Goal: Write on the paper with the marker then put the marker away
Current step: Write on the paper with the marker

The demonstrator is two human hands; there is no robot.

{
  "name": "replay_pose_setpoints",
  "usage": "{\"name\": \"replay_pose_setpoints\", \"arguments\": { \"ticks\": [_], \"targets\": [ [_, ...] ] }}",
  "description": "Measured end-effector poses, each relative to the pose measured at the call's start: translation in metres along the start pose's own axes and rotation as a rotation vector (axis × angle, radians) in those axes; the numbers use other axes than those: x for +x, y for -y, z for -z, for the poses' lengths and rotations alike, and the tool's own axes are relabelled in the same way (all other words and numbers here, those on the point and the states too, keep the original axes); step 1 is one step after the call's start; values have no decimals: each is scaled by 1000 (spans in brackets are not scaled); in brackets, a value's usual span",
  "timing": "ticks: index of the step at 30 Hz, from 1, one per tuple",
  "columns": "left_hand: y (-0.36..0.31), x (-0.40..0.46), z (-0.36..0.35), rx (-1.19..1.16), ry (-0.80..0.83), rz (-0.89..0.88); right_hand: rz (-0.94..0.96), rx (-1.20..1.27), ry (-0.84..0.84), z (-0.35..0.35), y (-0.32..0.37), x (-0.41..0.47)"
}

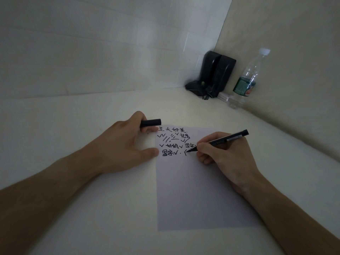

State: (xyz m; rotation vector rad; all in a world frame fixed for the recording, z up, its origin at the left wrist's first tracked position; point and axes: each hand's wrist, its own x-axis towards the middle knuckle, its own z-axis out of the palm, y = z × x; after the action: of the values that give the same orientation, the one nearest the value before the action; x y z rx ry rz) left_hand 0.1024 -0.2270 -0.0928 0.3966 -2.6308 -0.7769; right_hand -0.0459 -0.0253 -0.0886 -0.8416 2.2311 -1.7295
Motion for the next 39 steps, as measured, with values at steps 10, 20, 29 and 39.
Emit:
{"name": "replay_pose_setpoints", "arguments": {
  "ticks": [10,20,29,39],
  "targets": [
    [0,1,-1,7,7,14,28,-8,33,0,1,-1],
    [1,2,-1,2,15,5,24,-9,26,1,0,-1],
    [0,1,0,9,13,9,-4,-9,-64,2,-2,1],
    [2,2,-1,3,14,19,-7,-35,-35,1,-2,0]
  ]
}}
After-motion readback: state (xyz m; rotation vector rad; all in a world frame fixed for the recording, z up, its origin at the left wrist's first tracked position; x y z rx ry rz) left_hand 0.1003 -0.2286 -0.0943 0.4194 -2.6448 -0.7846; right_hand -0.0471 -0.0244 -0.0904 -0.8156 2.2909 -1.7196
